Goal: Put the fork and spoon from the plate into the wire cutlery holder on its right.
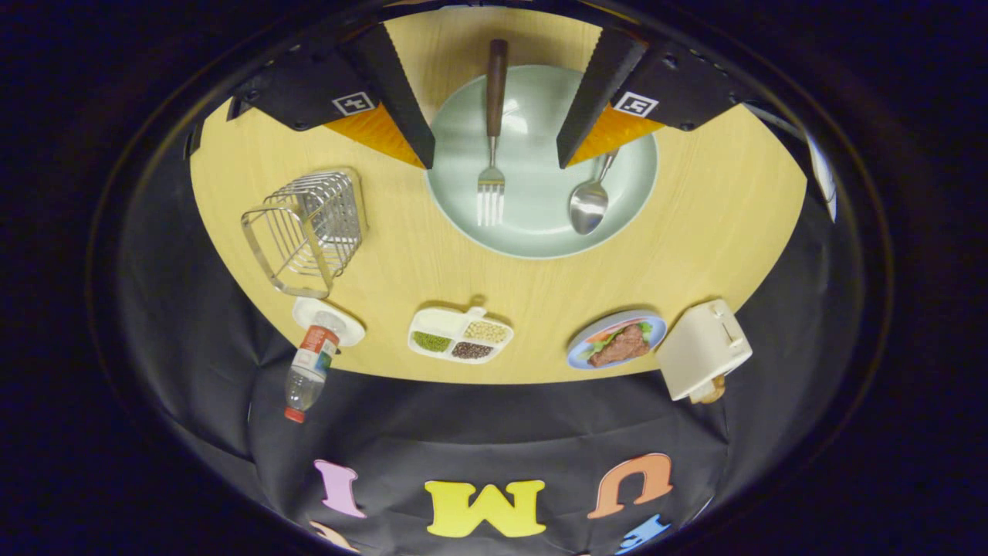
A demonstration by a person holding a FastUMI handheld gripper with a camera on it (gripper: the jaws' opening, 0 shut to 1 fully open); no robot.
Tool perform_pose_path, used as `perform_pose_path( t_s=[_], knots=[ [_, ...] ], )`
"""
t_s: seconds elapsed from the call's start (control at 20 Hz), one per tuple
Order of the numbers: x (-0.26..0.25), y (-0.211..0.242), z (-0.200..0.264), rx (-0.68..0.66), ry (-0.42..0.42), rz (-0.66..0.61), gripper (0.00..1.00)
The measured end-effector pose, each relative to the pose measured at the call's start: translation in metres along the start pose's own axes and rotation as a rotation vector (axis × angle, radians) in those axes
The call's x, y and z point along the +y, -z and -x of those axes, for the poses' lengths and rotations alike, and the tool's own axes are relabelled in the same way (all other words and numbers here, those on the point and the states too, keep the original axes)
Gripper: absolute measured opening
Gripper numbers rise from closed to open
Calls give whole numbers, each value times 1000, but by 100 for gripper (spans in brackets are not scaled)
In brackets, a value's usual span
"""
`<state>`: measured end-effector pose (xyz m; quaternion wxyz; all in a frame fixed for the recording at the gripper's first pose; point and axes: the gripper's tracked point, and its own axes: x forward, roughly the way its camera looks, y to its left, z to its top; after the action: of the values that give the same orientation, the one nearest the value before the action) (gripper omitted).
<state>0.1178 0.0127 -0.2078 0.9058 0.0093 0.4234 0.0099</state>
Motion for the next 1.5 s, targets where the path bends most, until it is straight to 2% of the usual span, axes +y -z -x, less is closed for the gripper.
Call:
perform_pose_path(
  t_s=[0.15,0.35,0.75,1.0,1.1,1.2,1.25,1.35,1.4,1.5],
  knots=[
    [2,9,-9,59,-19,-28,96],
    [3,18,-18,126,-35,-70,91],
    [5,29,-31,203,-26,-59,60],
    [-1,22,-22,228,-11,-62,27],
    [3,31,-33,236,-11,-71,14],
    [1,18,-25,240,-14,-80,14],
    [3,32,-33,241,-14,-81,5],
    [2,30,-32,238,-14,-65,6],
    [0,30,-27,241,-1,-58,1],
    [0,32,-28,243,-10,-65,1]
  ],
)
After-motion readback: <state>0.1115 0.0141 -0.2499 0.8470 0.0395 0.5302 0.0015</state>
